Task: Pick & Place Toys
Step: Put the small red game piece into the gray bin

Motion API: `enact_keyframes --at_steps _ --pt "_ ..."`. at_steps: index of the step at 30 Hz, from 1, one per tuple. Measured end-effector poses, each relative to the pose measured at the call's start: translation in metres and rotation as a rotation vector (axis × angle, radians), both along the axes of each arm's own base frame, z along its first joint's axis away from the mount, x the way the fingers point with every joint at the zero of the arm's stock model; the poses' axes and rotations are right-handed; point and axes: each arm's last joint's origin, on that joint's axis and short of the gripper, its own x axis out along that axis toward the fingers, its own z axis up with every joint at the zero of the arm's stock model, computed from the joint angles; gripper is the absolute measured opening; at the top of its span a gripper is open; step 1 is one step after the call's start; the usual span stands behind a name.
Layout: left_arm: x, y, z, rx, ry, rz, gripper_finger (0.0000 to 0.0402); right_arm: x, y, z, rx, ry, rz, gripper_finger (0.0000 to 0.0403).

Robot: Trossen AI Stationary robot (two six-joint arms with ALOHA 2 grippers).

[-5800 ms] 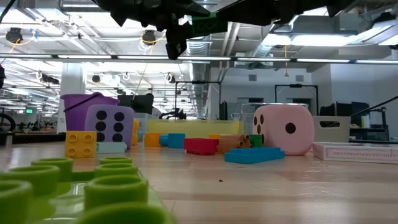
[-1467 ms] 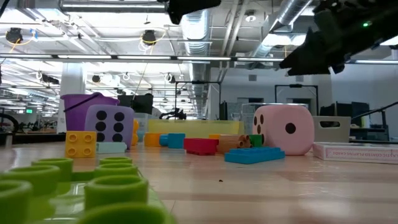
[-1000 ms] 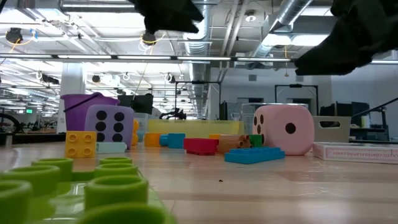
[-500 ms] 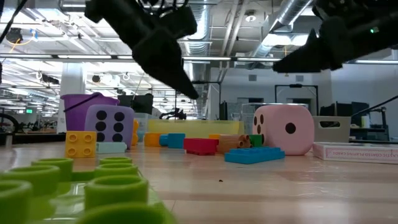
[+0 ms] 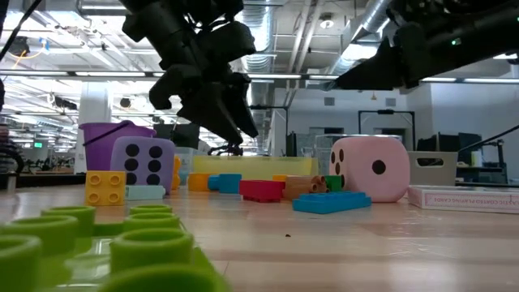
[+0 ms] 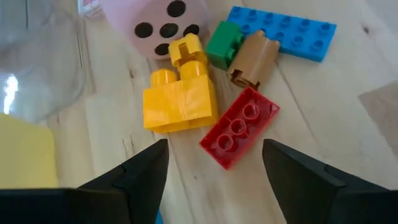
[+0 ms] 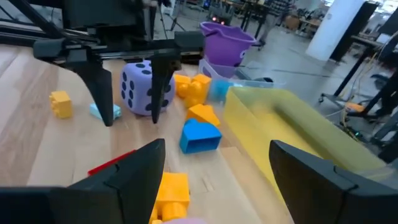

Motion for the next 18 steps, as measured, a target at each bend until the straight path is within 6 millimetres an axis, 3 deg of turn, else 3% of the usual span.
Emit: enact_keyframes --at_steps 6,18 --pt "0.006 0.003 -0.008 0.022 0.005 -0.065 0.0271 0.001 -0.002 -0.001 0.030 -0.002 0.011 0.0282" --pt "0.015 0.013 -0.050 -0.003 0.108 -0.070 0.0278 0.001 -0.002 0.000 0.014 0.000 0.016 0.0282"
